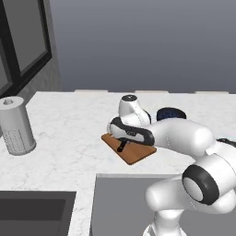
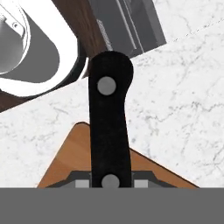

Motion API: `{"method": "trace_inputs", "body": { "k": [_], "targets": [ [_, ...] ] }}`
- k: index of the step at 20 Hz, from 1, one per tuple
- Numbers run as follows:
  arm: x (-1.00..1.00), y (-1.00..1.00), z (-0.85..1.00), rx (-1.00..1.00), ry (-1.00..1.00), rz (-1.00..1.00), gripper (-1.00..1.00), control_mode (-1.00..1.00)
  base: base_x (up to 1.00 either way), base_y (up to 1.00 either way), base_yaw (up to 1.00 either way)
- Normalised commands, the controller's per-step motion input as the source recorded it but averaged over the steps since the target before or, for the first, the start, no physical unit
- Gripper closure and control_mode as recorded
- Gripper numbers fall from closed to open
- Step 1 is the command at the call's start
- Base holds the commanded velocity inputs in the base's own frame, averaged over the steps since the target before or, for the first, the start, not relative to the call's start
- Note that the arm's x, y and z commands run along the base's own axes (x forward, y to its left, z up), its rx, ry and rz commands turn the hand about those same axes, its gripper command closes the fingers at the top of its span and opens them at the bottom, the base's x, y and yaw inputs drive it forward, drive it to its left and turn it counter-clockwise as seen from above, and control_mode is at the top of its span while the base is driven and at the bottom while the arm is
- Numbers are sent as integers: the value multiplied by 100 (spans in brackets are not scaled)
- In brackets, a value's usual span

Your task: Pick up the knife from the drawer and place it on the cutting board. Then place the meat from the plate to the cutting board.

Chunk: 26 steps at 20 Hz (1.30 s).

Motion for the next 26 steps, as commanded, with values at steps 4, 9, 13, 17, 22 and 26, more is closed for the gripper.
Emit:
{"method": "trace_inputs", "body": {
  "k": [4,9,13,17,22,26],
  "targets": [
    [11,-22,-9,0,0,36,100,-100,0,0,0],
    [7,-32,-28,0,3,52,100,-100,0,0,0],
    [23,8,-59,-1,12,39,100,-100,0,0,0],
    [24,6,-54,0,0,22,100,-100,0,0,0],
    [20,0,-44,-2,1,16,100,-100,0,0,0],
    [19,0,-33,-3,2,6,100,-100,0,0,0]
  ]
}}
